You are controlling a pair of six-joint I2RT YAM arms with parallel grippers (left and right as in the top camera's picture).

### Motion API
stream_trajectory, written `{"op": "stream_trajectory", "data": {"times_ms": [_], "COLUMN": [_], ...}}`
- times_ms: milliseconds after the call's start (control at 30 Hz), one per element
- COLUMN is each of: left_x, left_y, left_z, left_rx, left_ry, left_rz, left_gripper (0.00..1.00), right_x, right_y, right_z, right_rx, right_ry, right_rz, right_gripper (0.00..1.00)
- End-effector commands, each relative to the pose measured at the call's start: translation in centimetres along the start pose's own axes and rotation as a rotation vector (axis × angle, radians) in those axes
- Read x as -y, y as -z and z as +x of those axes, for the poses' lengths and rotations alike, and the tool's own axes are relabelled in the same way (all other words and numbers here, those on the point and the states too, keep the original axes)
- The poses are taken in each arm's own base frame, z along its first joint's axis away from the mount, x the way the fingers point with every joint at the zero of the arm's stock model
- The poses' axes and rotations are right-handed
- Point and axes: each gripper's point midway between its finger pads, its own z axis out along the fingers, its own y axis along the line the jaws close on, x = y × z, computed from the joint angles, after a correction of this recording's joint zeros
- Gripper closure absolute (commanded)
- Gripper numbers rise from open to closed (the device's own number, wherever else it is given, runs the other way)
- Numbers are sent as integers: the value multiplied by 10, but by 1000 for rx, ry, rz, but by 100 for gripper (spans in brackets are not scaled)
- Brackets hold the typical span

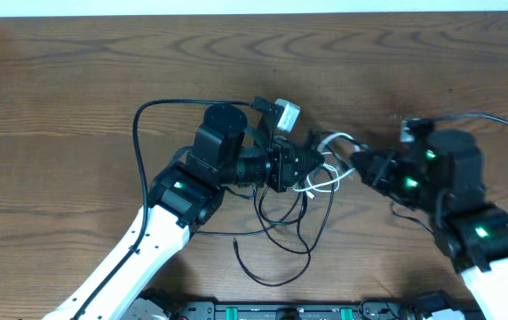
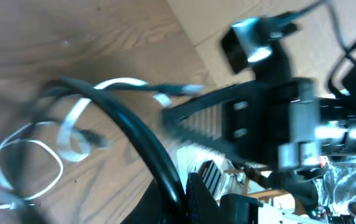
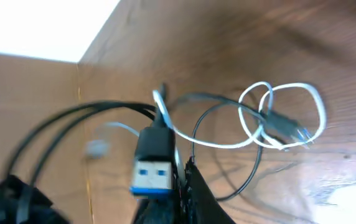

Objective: Untangle cables

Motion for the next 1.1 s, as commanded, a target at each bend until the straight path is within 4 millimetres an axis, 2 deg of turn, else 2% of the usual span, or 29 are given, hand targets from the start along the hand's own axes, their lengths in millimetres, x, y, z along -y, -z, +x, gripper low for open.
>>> {"op": "stream_trajectory", "data": {"times_ms": [0, 133, 333, 433, 567, 700, 767, 933, 1033, 1067], "left_x": [1, -6, -16, -23, -36, -37, -36, -22, -17, -17], "left_y": [5, 9, 17, 22, 33, 35, 35, 34, 34, 34], "left_z": [-4, -9, -18, -24, -34, -35, -35, -27, -24, -24], "left_rx": [5, 21, 51, 72, 108, 114, 109, 61, 46, 46], "left_ry": [-26, -15, -2, 8, 24, 26, 21, -88, -128, -128], "left_rz": [3, -13, -37, -54, -83, -85, -78, 0, 30, 30], "left_gripper": [93, 93, 93, 93, 92, 93, 92, 92, 93, 92], "right_x": [13, 55, 114, 129, 137, 117, 101, 50, 30, 29], "right_y": [32, 77, 141, 162, 181, 149, 128, 86, 68, 63], "right_z": [-22, -44, -53, -56, -64, -56, -47, -19, -2, 2], "right_rx": [165, 404, 666, 751, 843, 700, 584, 300, 147, 108], "right_ry": [4, -48, -103, -116, -127, -109, -61, 77, 56, 10], "right_rz": [48, 247, 570, 685, 763, 593, 485, 191, 58, 44], "right_gripper": [99, 99, 99, 99, 99, 99, 93, 67, 48, 45]}}
